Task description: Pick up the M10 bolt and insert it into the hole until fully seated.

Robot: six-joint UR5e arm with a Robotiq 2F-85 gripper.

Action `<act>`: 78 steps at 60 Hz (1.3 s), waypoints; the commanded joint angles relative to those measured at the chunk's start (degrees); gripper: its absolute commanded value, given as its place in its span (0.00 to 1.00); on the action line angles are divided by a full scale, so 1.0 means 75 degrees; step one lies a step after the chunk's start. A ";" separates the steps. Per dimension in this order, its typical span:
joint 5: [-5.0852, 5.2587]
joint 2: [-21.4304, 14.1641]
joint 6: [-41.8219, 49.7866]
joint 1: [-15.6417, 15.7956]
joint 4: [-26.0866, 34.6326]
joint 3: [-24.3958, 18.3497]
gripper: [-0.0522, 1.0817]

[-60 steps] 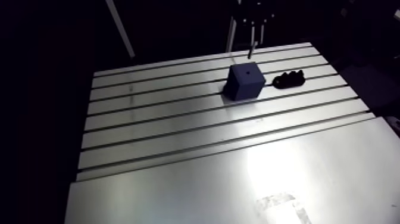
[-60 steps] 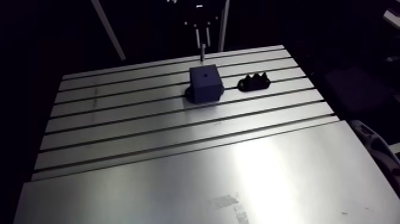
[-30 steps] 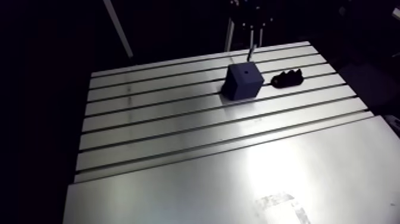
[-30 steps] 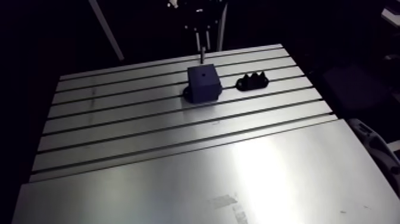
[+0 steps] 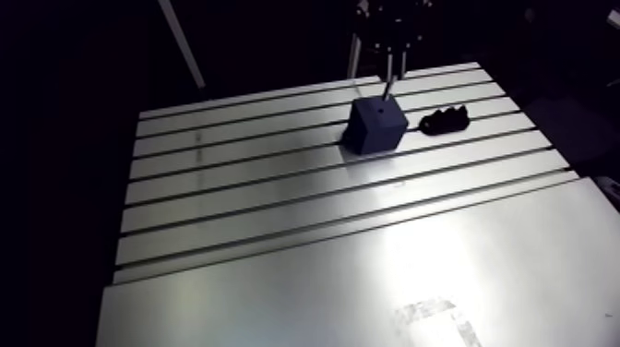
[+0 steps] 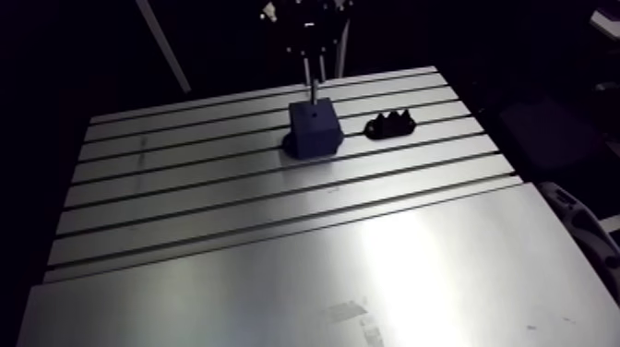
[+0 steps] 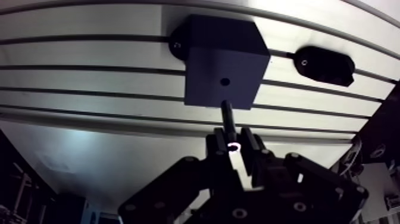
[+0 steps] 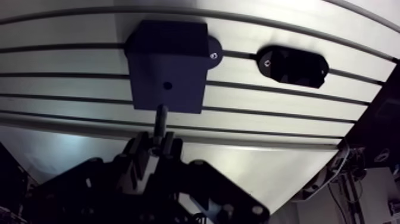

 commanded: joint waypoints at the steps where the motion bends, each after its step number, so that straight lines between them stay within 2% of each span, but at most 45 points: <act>1: -0.0003 0.0037 -0.0002 -0.0023 -0.0010 0.0018 1.00; 78: 0.0008 0.0132 -0.0002 -0.0037 -0.0116 0.0113 1.00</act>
